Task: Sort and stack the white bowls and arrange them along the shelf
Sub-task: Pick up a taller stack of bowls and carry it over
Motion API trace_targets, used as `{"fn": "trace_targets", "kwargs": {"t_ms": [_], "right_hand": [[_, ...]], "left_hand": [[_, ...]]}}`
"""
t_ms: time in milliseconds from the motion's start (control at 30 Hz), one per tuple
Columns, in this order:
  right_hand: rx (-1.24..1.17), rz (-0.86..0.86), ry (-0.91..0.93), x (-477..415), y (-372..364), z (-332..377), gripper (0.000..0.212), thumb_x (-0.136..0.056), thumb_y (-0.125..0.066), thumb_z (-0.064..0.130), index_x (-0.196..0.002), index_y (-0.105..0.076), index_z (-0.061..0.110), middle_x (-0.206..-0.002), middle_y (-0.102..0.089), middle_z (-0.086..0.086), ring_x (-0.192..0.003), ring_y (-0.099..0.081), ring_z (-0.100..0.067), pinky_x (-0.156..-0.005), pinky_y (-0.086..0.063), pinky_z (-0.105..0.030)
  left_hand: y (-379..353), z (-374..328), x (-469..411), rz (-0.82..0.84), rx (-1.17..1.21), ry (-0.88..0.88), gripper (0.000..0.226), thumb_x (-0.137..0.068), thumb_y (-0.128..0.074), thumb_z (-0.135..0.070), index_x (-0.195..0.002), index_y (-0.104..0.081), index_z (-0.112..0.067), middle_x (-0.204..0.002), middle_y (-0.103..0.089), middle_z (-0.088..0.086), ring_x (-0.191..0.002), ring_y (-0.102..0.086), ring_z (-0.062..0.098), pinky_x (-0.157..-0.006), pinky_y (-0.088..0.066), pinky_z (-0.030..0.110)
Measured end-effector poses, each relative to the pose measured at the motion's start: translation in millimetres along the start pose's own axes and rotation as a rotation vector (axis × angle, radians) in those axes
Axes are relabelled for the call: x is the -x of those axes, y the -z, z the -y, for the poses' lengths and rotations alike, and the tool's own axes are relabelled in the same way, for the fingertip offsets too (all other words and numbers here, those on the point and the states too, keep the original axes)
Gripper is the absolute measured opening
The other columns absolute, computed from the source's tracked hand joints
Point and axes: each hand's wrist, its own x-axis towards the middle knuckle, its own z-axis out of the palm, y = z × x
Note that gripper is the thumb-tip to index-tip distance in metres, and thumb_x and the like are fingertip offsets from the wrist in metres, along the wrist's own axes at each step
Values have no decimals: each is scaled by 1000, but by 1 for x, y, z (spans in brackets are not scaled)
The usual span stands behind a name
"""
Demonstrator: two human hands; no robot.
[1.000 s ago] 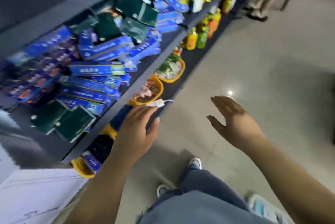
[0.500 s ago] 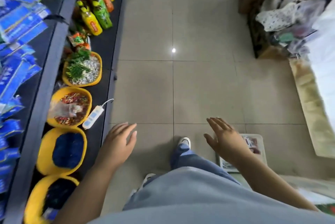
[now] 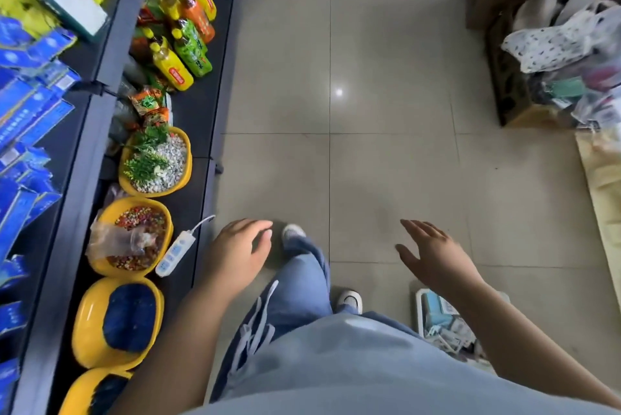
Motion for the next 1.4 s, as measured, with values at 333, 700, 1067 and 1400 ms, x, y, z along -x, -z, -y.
{"fn": "trace_targets", "kwargs": {"t_ms": [333, 700, 1067, 1400], "right_hand": [[7, -63, -65, -150, 96, 46, 53, -95, -41, 37, -143, -30, 18, -148, -36, 1, -137, -30, -16, -107, -26, -25], [-68, -105, -77, -299, 175, 85, 53, -95, -41, 38, -143, -30, 17, -148, -36, 1, -137, -30, -15, -108, -24, -25], [-98, -40, -38, -507, 289, 66, 52, -95, -43, 38, -141, -34, 17, -147, -39, -1, -135, -35, -18, -106, -27, -25], [-175, 1, -2, -664, 403, 77, 42, -92, -51, 32, -133, -48, 20, -136, -52, -3, -119, -52, -23, -95, -37, -26]], "left_hand": [[68, 13, -181, 95, 12, -43, 51, -81, -37, -38, -96, -71, -2, -95, -72, 11, -92, -66, 28, -83, -47, 31], [117, 27, -360, -2, 53, 13, 24, -92, -54, -15, -109, -66, -2, -112, -66, 12, -109, -58, 28, -89, -40, 27], [139, -13, -566, -27, 88, 136, 28, -91, -53, -18, -107, -67, 0, -111, -67, 13, -107, -59, 25, -78, -32, 14], [170, -42, -711, -140, 194, 314, 32, -86, -54, -22, -102, -69, 1, -106, -69, 15, -102, -62, 27, -80, -35, 19]]}}
